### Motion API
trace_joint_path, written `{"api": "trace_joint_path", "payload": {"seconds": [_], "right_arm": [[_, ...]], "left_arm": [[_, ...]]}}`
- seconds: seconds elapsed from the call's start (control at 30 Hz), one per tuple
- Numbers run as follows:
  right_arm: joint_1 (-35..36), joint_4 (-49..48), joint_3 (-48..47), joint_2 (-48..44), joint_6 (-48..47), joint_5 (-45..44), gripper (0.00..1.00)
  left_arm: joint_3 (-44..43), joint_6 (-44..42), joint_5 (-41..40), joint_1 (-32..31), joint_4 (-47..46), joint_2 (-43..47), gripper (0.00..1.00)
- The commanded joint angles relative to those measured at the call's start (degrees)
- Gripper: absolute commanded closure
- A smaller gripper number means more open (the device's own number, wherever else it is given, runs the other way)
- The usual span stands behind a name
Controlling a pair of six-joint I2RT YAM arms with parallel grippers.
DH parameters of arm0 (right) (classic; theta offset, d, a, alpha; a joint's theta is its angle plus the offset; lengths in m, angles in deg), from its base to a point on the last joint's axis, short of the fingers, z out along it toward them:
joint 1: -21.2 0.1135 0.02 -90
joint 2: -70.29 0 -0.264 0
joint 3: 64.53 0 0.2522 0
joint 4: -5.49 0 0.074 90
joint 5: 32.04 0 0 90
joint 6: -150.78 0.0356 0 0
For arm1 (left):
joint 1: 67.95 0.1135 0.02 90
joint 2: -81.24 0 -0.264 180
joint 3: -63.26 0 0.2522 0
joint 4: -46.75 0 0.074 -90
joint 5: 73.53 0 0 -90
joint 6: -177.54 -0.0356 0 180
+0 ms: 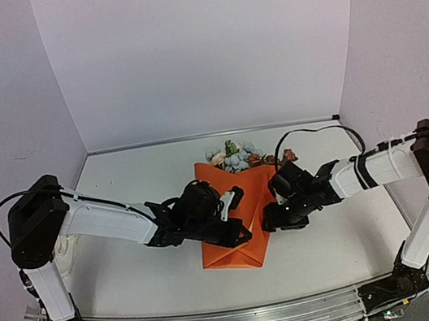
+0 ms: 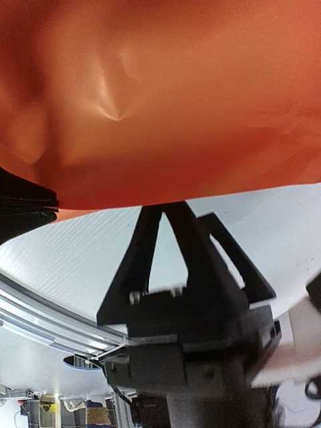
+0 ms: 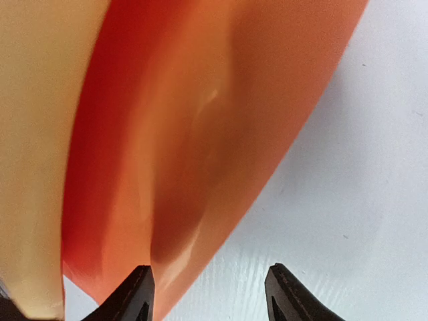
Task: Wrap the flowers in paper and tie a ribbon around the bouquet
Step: Fold the 2/3-folded wrapping paper at the center of the board.
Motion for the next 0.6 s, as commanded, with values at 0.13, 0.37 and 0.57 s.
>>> {"api": "trace_joint_path", "payload": {"seconds": [0.13,0.37,0.57], "right_arm": [[0.1,-0.3,7.4,-15.4,3.3,-1.6,0.40],[-5.6,-0.3,3.0,-16.1,2.8,2.9,0.34],[-8.5,-0.3,-3.5,-10.2,3.6,7.0,0.34]], "left_arm": [[-3.9,1.2,1.6,-0.3,-2.7,-2.2,1.00],[-6.2,0.0,3.5,-0.4,-1.0,-4.0,1.00],[-8.2,-0.8,4.0,-0.6,0.4,-5.4,1.00]]}}
